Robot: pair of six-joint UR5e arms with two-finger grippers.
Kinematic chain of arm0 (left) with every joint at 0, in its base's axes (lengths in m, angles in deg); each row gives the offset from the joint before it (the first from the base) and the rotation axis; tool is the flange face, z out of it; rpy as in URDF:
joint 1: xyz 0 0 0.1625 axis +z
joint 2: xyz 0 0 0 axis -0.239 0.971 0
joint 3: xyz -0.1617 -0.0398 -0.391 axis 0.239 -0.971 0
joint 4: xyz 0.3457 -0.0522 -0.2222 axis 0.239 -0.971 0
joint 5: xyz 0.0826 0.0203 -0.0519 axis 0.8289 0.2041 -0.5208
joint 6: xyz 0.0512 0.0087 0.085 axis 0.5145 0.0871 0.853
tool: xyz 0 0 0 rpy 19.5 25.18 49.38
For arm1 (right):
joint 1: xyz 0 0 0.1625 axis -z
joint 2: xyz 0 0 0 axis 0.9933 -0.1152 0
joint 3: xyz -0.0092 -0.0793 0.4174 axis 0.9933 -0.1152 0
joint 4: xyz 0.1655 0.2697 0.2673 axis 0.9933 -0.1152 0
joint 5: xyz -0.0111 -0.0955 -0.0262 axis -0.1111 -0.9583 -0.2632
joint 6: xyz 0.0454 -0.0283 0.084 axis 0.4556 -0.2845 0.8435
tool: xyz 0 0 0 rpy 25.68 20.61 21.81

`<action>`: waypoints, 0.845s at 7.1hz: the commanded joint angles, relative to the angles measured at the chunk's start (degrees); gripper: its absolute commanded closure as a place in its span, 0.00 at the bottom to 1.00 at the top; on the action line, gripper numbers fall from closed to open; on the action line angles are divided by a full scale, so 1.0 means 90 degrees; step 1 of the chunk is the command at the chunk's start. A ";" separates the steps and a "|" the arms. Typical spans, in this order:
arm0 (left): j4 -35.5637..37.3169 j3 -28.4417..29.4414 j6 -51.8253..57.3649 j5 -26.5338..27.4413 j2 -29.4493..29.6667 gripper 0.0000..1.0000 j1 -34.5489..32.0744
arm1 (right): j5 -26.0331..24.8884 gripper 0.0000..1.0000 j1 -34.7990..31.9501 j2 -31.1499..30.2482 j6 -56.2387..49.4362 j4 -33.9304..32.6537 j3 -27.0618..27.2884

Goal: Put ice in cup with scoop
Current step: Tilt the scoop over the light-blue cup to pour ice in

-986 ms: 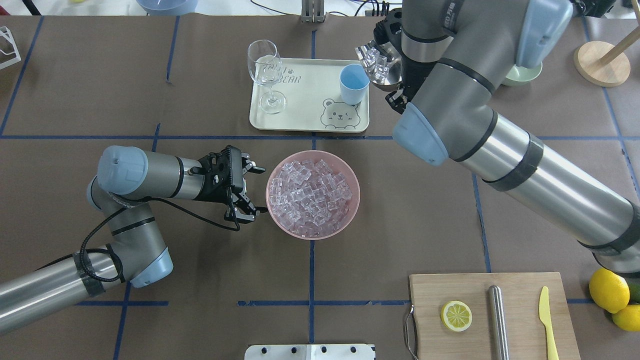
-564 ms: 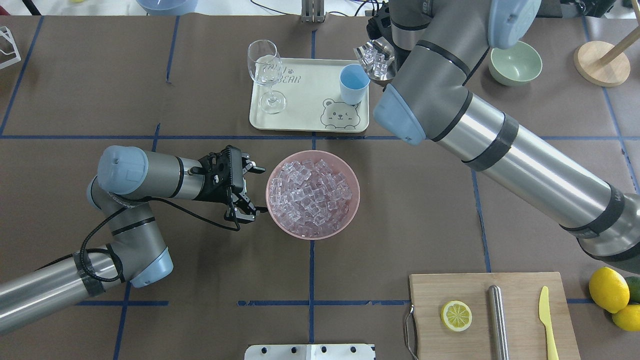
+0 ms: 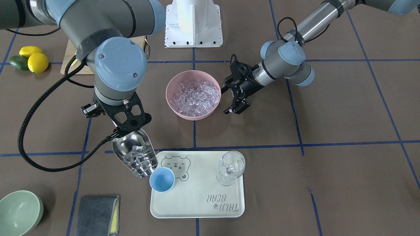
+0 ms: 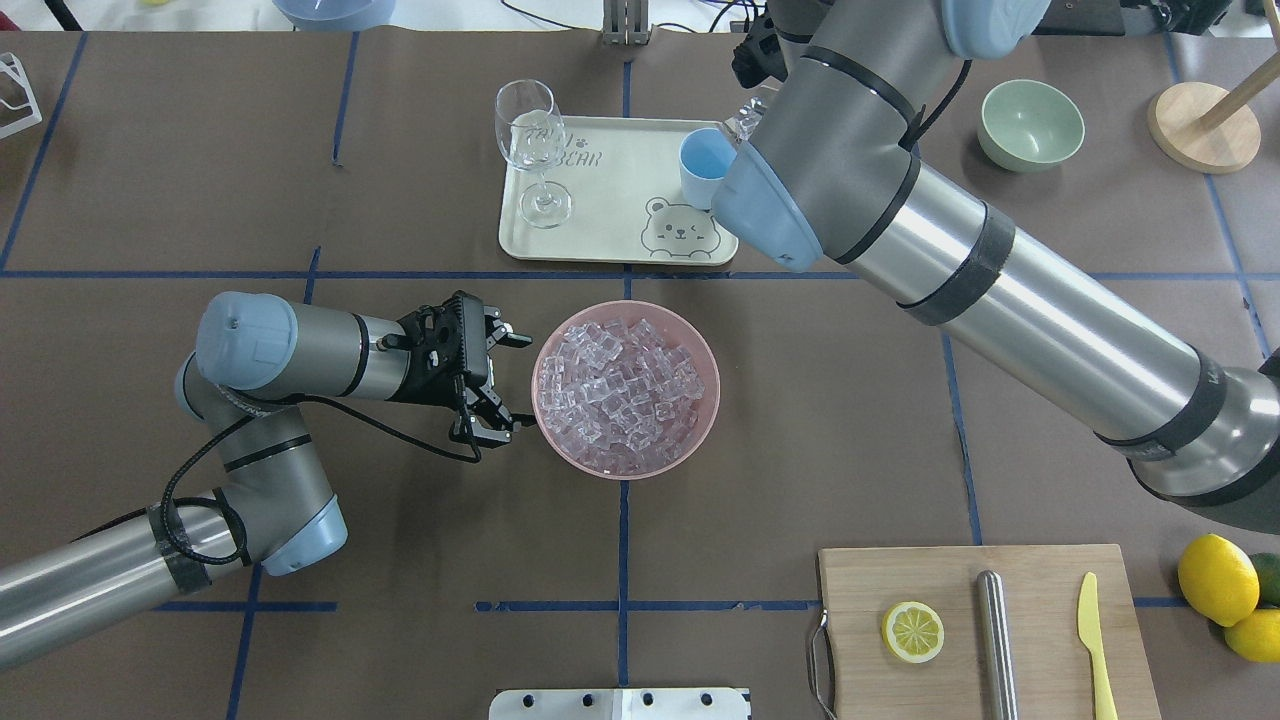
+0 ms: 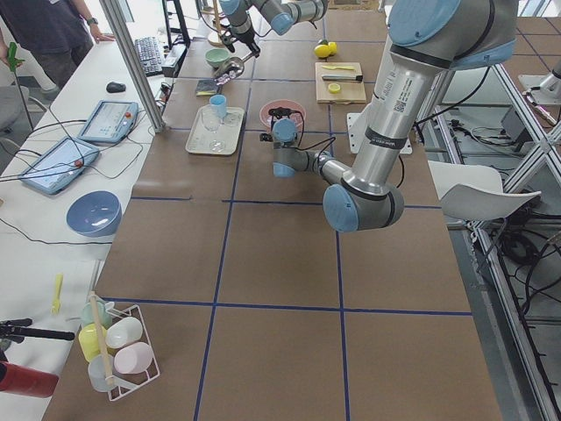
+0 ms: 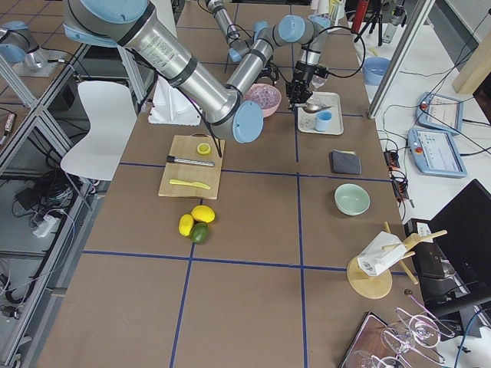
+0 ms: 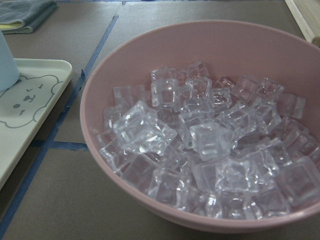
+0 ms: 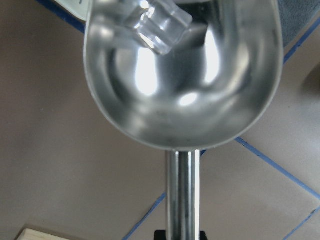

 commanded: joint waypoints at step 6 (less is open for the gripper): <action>0.0000 0.0000 0.0000 0.0002 0.0000 0.00 0.0000 | -0.0421 1.00 -0.0184 0.0428 -0.1478 -0.0351 -0.0645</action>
